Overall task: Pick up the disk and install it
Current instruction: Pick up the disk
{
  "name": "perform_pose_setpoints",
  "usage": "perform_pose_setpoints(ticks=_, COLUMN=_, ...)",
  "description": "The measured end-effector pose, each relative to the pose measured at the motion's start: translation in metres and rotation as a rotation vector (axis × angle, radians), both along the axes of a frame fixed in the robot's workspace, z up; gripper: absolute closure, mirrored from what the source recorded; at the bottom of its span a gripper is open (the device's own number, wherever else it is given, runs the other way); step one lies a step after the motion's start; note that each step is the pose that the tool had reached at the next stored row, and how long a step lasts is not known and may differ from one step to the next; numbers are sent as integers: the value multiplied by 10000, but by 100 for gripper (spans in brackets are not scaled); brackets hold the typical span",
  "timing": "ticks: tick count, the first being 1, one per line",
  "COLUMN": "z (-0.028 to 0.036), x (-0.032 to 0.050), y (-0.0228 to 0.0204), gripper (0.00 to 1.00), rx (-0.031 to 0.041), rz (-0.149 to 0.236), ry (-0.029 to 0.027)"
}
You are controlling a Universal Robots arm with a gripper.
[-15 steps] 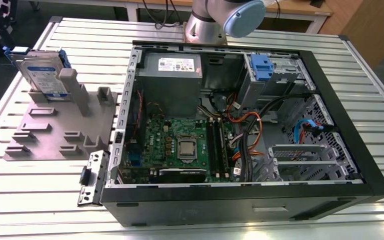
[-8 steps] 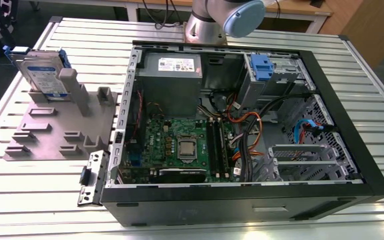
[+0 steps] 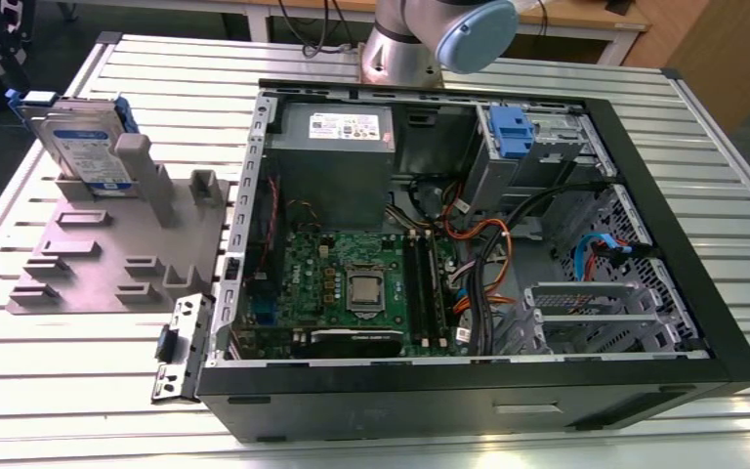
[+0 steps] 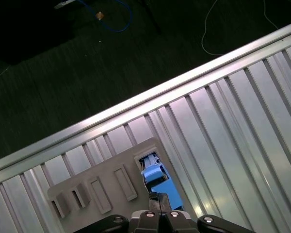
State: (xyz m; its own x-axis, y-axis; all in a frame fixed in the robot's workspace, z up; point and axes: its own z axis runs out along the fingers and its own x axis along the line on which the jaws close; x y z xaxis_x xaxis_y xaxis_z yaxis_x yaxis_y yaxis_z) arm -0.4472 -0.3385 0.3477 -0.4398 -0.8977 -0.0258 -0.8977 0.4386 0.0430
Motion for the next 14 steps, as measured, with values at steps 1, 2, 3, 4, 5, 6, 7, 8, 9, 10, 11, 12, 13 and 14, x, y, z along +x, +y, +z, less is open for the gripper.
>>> perform_pose_setpoints(ticks=1, z=0, x=0, y=0, gripper=89, rx=0, rz=0, ry=0)
perform_pose_setpoints(ticks=2, z=0, x=0, y=0, gripper=89, rx=0, rz=0, ry=0)
perform_pose_setpoints(ticks=3, z=0, x=0, y=0, gripper=89, rx=0, rz=0, ry=0)
perform_pose_setpoints(ticks=4, z=0, x=0, y=0, gripper=89, rx=0, rz=0, ry=0)
perform_pose_setpoints(ticks=5, z=0, x=0, y=0, gripper=89, rx=0, rz=11, ry=0)
perform_pose_setpoints(ticks=6, z=-1, x=0, y=0, gripper=89, rx=0, rz=118, ry=-1)
perform_pose_setpoints(ticks=7, z=-2, x=0, y=0, gripper=89, rx=1, rz=297, ry=-2)
perform_pose_setpoints(ticks=8, z=-4, x=0, y=0, gripper=89, rx=1, rz=477, ry=-1)
perform_pose_setpoints(ticks=9, z=-5, x=0, y=0, gripper=89, rx=0, rz=636, ry=1)
perform_pose_setpoints(ticks=10, z=-8, x=0, y=2, gripper=89, rx=0, rz=724, ry=-2)
perform_pose_setpoints(ticks=11, z=-10, x=-1, y=8, gripper=89, rx=0, rz=771, ry=-6)
perform_pose_setpoints(ticks=12, z=-12, x=0, y=13, gripper=89, rx=-1, rz=797, ry=-6)
perform_pose_setpoints(ticks=13, z=-15, x=0, y=18, gripper=89, rx=0, rz=807, ry=-8)
perform_pose_setpoints(ticks=14, z=-17, x=0, y=24, gripper=89, rx=0, rz=807, ry=-9)
